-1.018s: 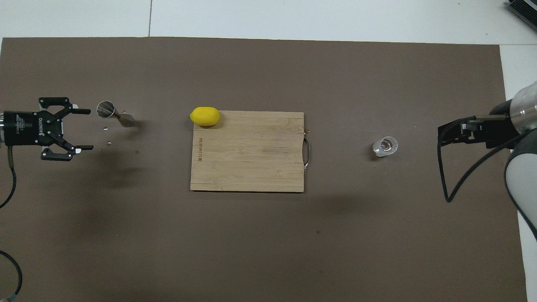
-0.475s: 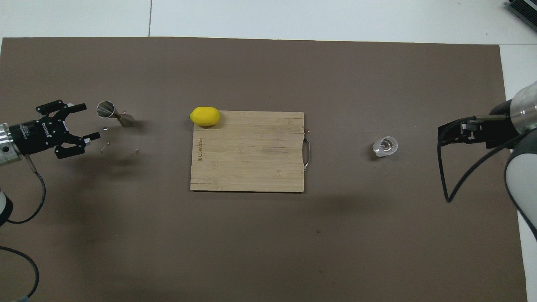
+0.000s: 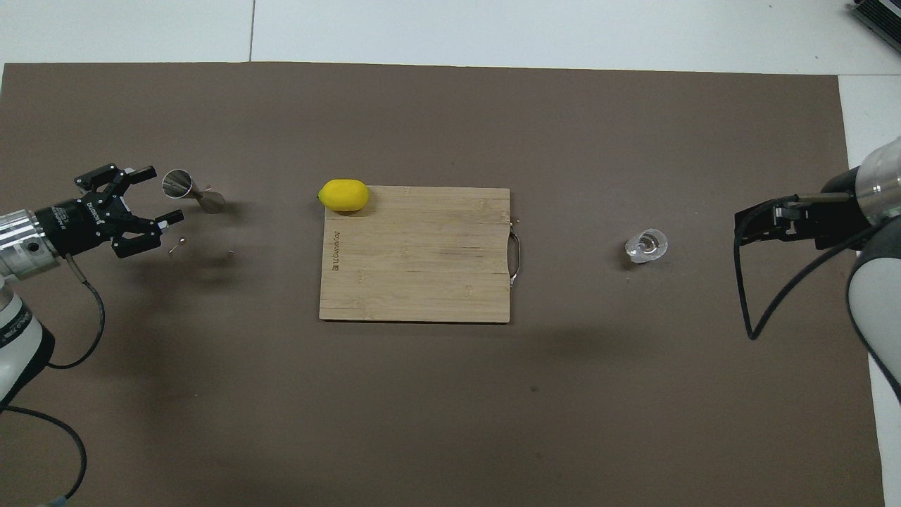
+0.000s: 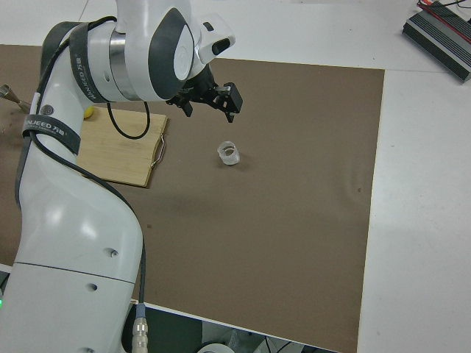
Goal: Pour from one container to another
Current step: 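Reach the left gripper to the small metal cup and grasp it, then place the metal cup on the board while the right gripper approaches the glass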
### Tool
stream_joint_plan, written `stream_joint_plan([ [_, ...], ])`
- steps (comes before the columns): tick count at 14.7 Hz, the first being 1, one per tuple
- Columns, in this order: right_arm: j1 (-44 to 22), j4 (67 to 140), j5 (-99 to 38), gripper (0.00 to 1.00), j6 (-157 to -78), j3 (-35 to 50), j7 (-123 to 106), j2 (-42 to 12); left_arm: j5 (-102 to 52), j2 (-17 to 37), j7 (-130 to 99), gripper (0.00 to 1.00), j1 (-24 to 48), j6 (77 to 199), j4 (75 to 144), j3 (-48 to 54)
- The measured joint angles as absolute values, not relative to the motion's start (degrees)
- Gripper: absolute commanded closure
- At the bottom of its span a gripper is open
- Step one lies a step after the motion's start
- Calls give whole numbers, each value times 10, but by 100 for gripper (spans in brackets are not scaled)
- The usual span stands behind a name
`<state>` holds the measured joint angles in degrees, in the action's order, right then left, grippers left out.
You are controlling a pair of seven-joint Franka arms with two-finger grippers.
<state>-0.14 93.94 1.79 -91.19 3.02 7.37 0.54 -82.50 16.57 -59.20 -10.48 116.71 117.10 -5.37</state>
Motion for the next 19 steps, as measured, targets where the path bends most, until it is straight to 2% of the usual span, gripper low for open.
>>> stream_joint_plan([
  [7, -1, 939, 18, 0, -912, 30, 74, 5, -831, 166, -594, 20, -99, 1182, 1176, -54],
  [13, -1, 939, 18, 0, -912, 30, 74, 5, -834, 166, -594, 23, -94, 1187, 1177, -53],
  [15, -1, 939, 18, 0, -912, 30, 74, 5, -834, 166, -594, 28, -93, 1192, 1177, -53],
  [17, -1, 939, 18, 0, -912, 30, 74, 5, -834, 166, -595, 44, -93, 1195, 1177, -53],
  [19, -1, 939, 18, 0, -912, 30, 74, 5, -834, 166, -595, 46, -93, 1195, 1177, -53],
])
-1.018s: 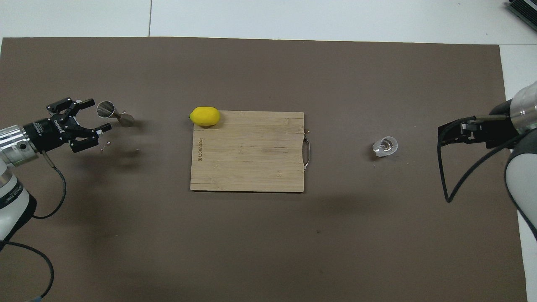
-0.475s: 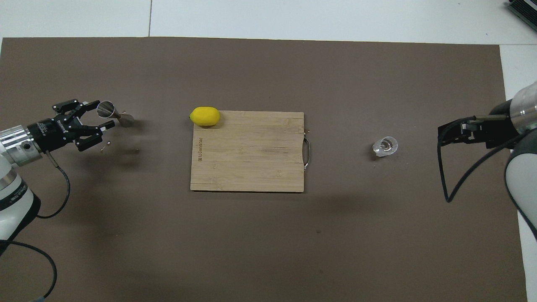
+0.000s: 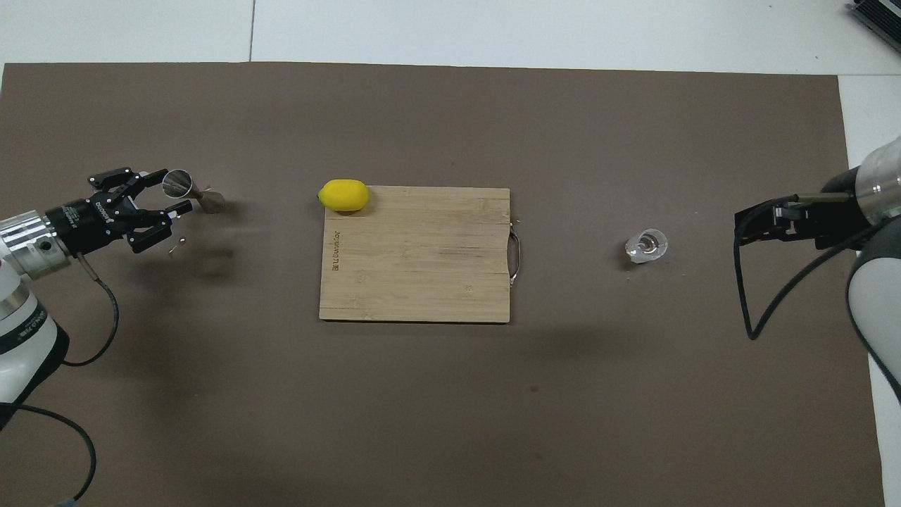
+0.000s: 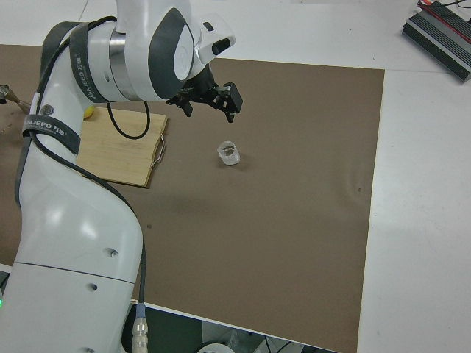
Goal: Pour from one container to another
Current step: 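Place the metal cup on the board while the right gripper approaches the glass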
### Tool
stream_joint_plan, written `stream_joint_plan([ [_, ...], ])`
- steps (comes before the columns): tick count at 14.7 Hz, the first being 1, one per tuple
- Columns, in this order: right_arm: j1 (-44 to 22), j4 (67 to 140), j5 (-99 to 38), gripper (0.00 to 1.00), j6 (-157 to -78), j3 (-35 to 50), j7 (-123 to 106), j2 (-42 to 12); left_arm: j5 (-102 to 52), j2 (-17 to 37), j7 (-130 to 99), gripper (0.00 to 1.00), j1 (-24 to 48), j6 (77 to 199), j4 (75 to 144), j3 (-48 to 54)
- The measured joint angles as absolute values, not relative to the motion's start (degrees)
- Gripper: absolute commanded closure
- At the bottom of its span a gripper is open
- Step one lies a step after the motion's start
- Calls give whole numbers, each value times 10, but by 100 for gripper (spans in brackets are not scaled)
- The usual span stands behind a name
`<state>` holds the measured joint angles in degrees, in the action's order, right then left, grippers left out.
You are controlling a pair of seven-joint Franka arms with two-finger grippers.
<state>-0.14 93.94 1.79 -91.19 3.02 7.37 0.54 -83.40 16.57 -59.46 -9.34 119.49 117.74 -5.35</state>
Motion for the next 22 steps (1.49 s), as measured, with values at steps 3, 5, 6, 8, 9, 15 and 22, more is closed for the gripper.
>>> stream_joint_plan([
  [3, -1, 939, 18, 0, -912, 30, 74, 5, -834, 166, -595, 46, -93, 1195, 1177, -53],
  [5, -1, 939, 18, 0, -912, 30, 74, 5, -834, 166, -595, 46, -93, 1195, 1177, -53],
  [6, -1, 939, 18, 0, -912, 30, 74, 5, -835, 166, -595, 59, -93, 1195, 1177, -53],
  [8, -1, 939, 18, 0, -912, 30, 74, 5, -835, 166, -595, 100, -93, 1195, 1178, -53],
  [9, -1, 939, 18, 0, -912, 30, 74, 5, -835, 166, -596, 100, -93, 1195, 1178, -53],
  [15, -1, 939, 18, 0, -912, 30, 74, 5, -835, 166, -608, 100, -93, 1195, 1178, -53],
  [22, -1, 939, 18, 0, -916, 30, 89, 5, -836, 160, -615, 100, -89, 1156, 1149, -1],
])
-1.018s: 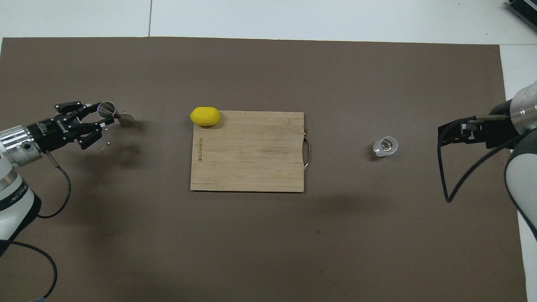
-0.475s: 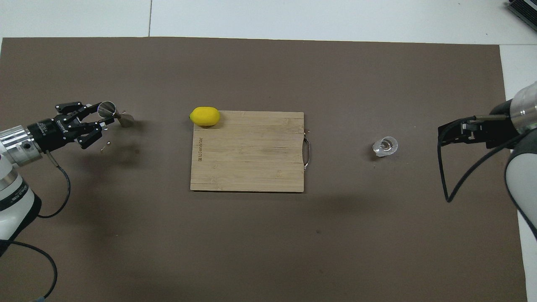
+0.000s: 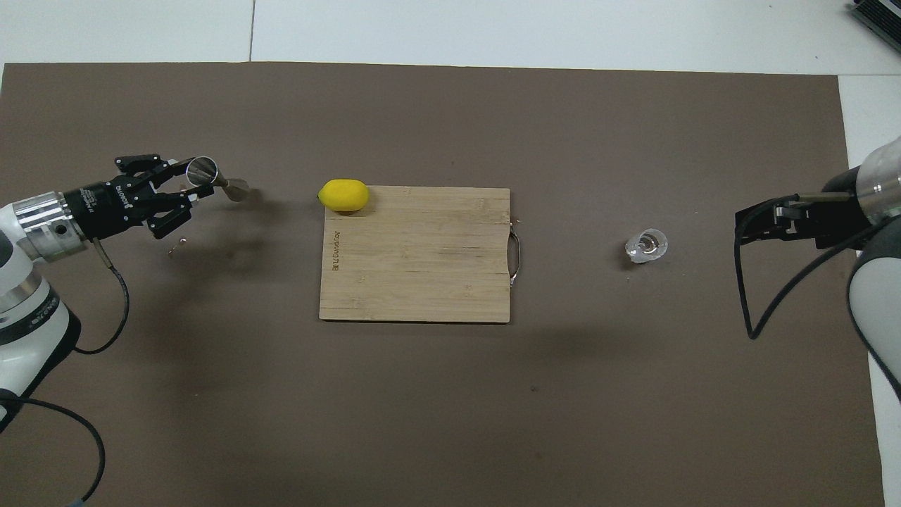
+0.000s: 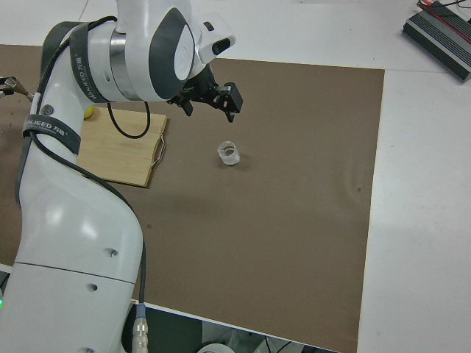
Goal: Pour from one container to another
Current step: 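Place the metal cup on the board while the right gripper approaches the glass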
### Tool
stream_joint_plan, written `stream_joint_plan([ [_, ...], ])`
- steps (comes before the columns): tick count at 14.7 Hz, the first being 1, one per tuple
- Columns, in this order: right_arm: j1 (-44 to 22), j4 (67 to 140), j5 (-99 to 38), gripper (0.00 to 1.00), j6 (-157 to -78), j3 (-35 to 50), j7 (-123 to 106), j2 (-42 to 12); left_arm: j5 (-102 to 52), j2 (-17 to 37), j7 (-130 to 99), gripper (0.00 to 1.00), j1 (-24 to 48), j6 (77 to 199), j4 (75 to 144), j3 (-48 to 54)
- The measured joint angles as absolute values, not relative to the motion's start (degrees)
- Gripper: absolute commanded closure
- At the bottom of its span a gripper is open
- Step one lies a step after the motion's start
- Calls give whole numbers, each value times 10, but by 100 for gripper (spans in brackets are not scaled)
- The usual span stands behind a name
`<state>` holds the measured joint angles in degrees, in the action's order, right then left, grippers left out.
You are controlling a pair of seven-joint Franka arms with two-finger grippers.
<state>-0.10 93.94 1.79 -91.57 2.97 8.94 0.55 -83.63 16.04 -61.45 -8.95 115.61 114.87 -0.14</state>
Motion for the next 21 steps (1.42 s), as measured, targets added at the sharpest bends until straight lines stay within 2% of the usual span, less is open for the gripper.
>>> stream_joint_plan([
  [5, -1, 939, 18, 0, -916, 30, 228, 5, -868, 133, -628, 100, -67, 1164, 1140, 78],
  [9, -1, 940, 5, 0, -924, 30, 367, 5, -926, 112, -648, 100, 35, 1256, 1140, 90],
  [16, 34, 970, -66, 0, -1010, 28, 551, -28, -1040, 119, -651, 100, 231, 1460, 1146, 92],
  [18, 53, 994, -98, 0, -1022, 27, 569, -37, -1057, 127, -652, 100, 262, 1505, 1147, 91],
  [21, 74, 1012, -156, 0, -1041, 26, 607, -79, -1062, 148, -652, 100, 268, 1514, 1138, 88],
])
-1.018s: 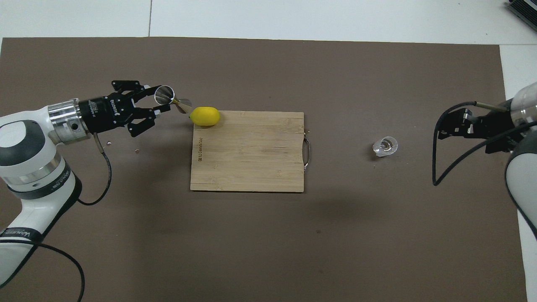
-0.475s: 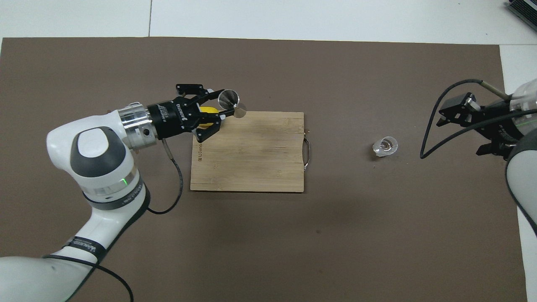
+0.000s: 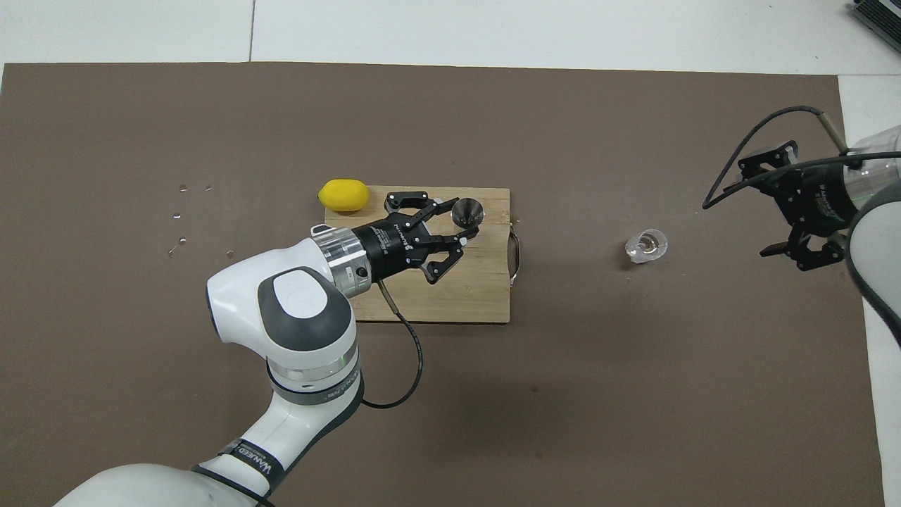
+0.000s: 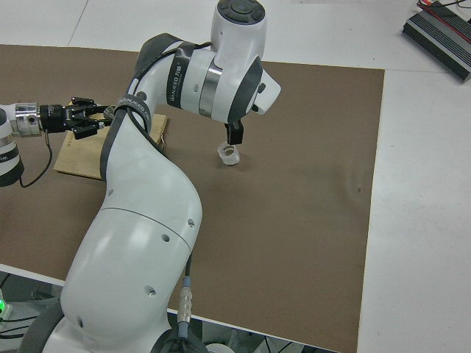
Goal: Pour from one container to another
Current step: 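Place the metal cup on the board while the right gripper approaches the glass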
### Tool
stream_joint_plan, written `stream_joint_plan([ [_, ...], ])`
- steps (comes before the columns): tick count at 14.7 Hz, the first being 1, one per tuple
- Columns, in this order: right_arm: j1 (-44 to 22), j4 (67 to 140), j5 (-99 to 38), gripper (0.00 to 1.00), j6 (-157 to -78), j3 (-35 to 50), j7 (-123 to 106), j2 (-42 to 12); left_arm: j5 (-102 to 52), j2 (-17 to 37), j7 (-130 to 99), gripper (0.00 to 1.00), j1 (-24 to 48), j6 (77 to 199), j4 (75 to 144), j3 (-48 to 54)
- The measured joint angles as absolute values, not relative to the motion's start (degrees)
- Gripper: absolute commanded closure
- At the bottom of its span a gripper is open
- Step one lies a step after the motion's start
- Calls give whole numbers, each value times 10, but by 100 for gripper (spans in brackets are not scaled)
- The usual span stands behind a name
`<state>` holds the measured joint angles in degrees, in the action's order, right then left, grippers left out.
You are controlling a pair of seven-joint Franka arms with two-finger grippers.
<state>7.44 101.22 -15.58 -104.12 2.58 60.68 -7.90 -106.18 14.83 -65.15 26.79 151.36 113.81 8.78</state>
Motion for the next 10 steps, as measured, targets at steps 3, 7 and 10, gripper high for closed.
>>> stream_joint_plan([
  [3, 79, 1015, -181, 0, -1065, 26, 621, -125, -1062, 172, -652, 100, 267, 1514, 1113, 84],
  [7, 91, 1042, -225, 0, -1118, 25, 628, -154, -1062, 196, -651, 100, 268, 1514, 1088, 84],
  [10, 96, 1062, -242, 0, -1144, 25, 628, -159, -1062, 205, -651, 100, 269, 1514, 1087, 85],
])
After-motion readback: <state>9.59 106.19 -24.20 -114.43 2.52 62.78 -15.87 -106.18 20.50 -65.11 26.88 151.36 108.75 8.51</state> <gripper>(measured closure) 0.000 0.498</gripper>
